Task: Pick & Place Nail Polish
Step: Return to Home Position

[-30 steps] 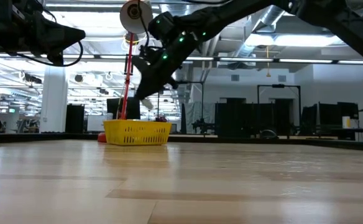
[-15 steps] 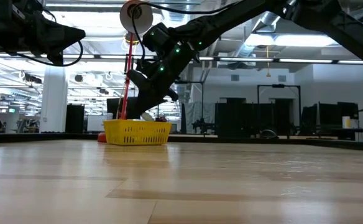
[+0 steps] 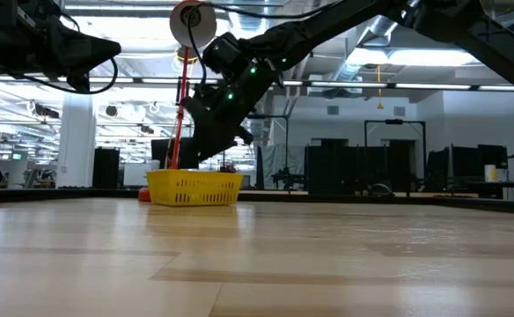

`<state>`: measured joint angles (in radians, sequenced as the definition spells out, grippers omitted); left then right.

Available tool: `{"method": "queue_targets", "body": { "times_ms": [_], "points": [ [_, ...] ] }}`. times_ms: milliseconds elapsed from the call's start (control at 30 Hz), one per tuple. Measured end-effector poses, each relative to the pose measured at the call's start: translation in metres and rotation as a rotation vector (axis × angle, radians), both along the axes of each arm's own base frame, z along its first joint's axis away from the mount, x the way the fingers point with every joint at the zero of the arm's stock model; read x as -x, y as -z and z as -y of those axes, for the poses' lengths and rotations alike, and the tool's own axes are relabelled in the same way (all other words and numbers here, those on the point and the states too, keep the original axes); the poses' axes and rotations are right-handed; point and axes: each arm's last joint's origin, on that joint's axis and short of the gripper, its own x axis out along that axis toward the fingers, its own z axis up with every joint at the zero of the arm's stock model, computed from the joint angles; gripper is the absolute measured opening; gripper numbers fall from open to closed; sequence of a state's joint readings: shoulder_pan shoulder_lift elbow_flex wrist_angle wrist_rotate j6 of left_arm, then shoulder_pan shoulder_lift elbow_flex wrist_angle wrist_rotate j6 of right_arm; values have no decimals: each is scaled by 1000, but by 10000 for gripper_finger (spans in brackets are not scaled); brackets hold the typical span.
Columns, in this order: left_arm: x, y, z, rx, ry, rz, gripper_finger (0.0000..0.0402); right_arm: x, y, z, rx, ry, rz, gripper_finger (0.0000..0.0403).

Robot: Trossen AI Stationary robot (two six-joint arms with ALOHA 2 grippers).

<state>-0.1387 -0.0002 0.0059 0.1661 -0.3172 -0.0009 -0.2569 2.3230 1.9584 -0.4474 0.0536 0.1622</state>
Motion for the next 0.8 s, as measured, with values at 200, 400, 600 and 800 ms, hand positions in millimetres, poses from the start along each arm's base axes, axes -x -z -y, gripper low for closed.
{"method": "queue_targets", "body": {
  "times_ms": [200, 400, 600, 800],
  "points": [
    [0, 0, 0, 0, 0, 0, 0, 25, -93, -2, 36, -73, 209, 167],
    [0, 0, 0, 0, 0, 0, 0, 108, -224, -10, 167, -213, 436, 151],
    [0, 0, 0, 0, 0, 0, 0, 216, -301, -30, 302, -261, 499, 121],
    [0, 0, 0, 0, 0, 0, 0, 312, -286, -43, 298, -136, 470, 95]
  ]
}}
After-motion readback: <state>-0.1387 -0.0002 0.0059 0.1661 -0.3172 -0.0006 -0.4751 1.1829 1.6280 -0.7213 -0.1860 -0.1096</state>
